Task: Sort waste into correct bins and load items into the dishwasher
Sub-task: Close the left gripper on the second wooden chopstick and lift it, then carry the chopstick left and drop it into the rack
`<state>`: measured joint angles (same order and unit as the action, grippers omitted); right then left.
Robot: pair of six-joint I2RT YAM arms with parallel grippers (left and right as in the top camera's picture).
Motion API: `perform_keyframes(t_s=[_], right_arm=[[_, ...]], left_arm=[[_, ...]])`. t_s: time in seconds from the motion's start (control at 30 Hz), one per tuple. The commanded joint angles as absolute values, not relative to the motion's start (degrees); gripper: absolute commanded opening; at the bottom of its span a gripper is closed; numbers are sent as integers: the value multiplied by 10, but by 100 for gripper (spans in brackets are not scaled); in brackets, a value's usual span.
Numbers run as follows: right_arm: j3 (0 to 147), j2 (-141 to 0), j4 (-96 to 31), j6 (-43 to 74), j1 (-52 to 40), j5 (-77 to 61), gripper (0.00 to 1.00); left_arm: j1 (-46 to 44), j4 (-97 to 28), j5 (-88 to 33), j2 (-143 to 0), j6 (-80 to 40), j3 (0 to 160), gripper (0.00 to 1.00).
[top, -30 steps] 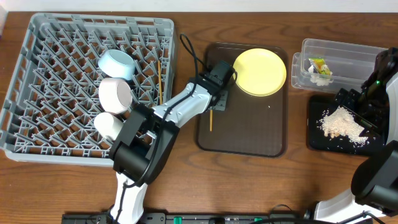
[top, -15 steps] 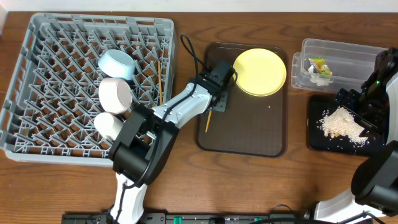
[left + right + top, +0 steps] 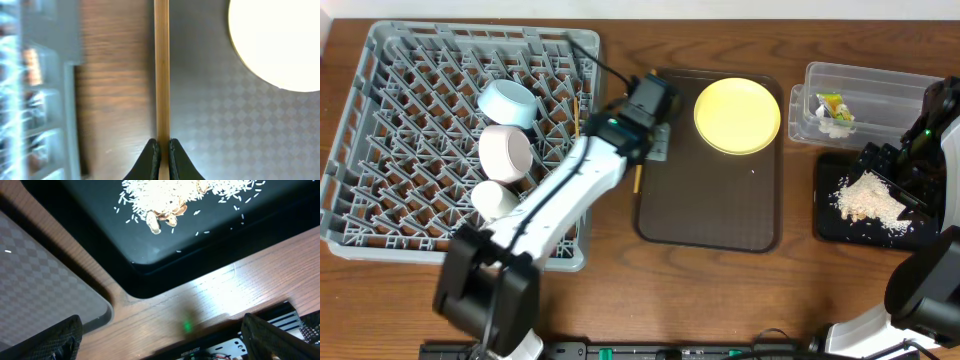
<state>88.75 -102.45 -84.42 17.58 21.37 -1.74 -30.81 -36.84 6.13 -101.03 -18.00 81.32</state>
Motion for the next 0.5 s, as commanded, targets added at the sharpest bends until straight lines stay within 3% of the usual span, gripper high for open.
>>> perform_keyframes(t_s=[0.0, 0.47], right_arm=[[888, -1011, -846, 179, 214, -20, 99], [888, -1011, -846, 179, 214, -20, 100]], left_arm=[[-275, -397, 74, -998, -172, 814, 6], [-186, -448, 74, -990, -111, 813, 6]])
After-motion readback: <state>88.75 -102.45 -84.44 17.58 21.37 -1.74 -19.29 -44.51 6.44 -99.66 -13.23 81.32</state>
